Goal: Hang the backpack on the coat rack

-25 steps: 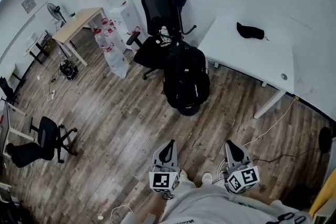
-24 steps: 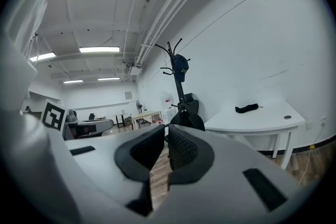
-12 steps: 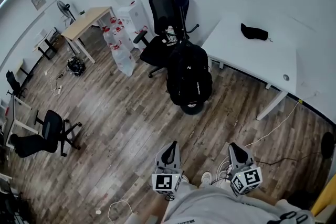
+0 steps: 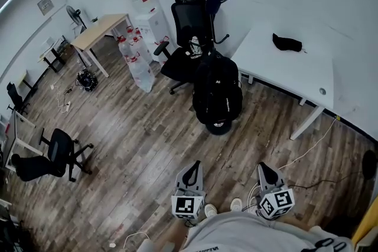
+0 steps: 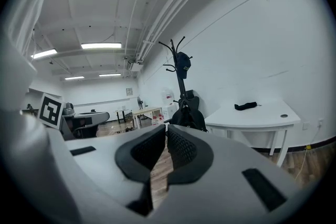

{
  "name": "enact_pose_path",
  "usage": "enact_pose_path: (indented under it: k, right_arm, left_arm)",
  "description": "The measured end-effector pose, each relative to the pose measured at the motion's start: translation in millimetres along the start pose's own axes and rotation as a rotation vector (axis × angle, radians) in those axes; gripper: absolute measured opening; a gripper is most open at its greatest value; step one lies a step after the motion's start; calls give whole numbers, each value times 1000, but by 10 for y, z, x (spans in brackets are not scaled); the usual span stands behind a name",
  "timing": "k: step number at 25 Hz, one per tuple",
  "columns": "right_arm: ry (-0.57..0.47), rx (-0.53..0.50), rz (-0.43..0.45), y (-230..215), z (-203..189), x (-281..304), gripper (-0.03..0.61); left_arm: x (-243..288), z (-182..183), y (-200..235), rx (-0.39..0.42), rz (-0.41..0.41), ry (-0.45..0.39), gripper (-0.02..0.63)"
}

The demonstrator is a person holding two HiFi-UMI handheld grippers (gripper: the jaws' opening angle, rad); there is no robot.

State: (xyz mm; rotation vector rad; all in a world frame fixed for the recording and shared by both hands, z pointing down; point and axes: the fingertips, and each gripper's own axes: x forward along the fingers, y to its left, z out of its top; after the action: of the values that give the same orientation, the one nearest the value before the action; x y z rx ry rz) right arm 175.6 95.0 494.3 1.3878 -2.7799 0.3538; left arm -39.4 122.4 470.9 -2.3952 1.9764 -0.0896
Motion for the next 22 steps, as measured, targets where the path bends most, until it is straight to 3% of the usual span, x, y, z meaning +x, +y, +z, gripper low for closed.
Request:
enact_pose_path:
  k: [6,22]
  right_arm:
    - [5,15,-9,110,2,16,15]
    - [18,-13,-37,-34,-9,-20,14]
  left_arm:
    - [-83,-61,151,-24,13,12,9]
    - [37,-61,-4,-27,-21,15,9]
